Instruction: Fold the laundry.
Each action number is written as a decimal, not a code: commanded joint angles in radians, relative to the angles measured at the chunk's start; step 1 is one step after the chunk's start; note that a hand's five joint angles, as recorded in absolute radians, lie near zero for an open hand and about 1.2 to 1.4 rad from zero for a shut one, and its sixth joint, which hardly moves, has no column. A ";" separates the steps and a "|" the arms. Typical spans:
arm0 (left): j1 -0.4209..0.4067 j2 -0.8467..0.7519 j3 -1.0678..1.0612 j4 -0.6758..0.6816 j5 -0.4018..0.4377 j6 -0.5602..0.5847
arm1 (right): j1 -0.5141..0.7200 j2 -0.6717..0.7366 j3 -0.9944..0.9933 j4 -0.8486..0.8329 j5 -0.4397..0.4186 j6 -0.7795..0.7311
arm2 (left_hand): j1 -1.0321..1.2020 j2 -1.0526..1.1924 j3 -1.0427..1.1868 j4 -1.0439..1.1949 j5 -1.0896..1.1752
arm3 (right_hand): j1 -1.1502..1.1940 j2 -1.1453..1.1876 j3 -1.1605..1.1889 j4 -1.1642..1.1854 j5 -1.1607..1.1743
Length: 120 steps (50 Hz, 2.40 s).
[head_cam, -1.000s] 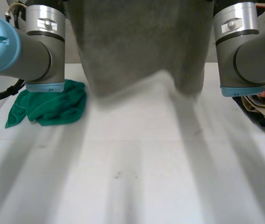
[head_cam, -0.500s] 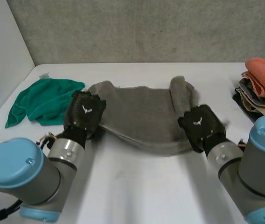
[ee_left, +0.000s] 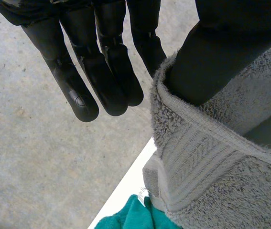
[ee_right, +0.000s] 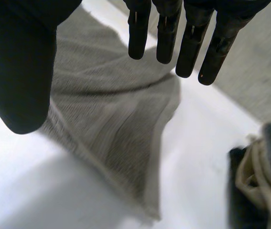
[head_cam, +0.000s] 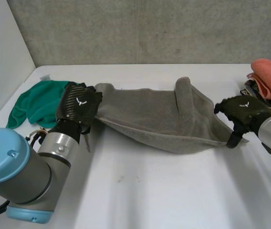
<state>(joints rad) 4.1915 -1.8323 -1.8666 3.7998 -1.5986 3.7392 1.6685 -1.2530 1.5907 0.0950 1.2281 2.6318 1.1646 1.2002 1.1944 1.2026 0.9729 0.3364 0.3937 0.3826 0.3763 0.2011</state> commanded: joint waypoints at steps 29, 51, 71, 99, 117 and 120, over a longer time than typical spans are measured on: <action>0.025 -0.120 0.055 -0.118 0.003 -0.002 | -0.050 0.035 0.001 -0.182 -0.047 0.036 | -0.087 -0.123 -0.117 -0.125 -0.070 | 1.060 1.003 1.014 1.020 1.021; 0.053 -0.186 0.012 -0.183 -0.018 0.002 | -0.105 -0.049 0.112 -0.199 0.056 -0.105 | -0.578 -0.614 -0.608 -0.616 -0.561 | 1.060 1.003 1.014 1.020 1.021; 0.079 0.036 -0.103 -0.337 -0.076 0.069 | -0.112 -0.140 0.153 0.027 0.054 -0.306 | 0.232 0.196 0.202 0.194 0.249 | 1.060 1.003 1.014 1.020 1.021; 0.084 -0.105 0.139 -0.350 -0.076 0.367 | -0.006 -0.057 0.071 0.060 0.188 -0.523 | 0.232 0.196 0.202 0.194 0.249 | 1.060 1.003 1.014 1.020 1.021; 0.128 -0.197 0.834 -0.011 -0.069 0.236 | 0.131 0.011 -0.454 -0.581 0.314 -0.227 | 0.232 0.196 0.202 0.194 0.249 | 1.060 1.003 1.014 1.020 1.021; 0.128 -0.177 0.749 -0.019 -0.057 0.177 | 0.138 0.000 -0.399 -0.572 0.312 -0.227 | 0.232 0.196 0.202 0.194 0.249 | 1.060 1.003 1.014 1.020 1.021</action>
<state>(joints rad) 4.3155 -2.0399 -1.0261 3.7574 -1.6677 4.0135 1.8035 -1.2343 1.1139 -0.4593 1.5452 2.3853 1.1723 1.1990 1.1942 1.2023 0.9758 0.9998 1.1803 1.1868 1.1914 0.9957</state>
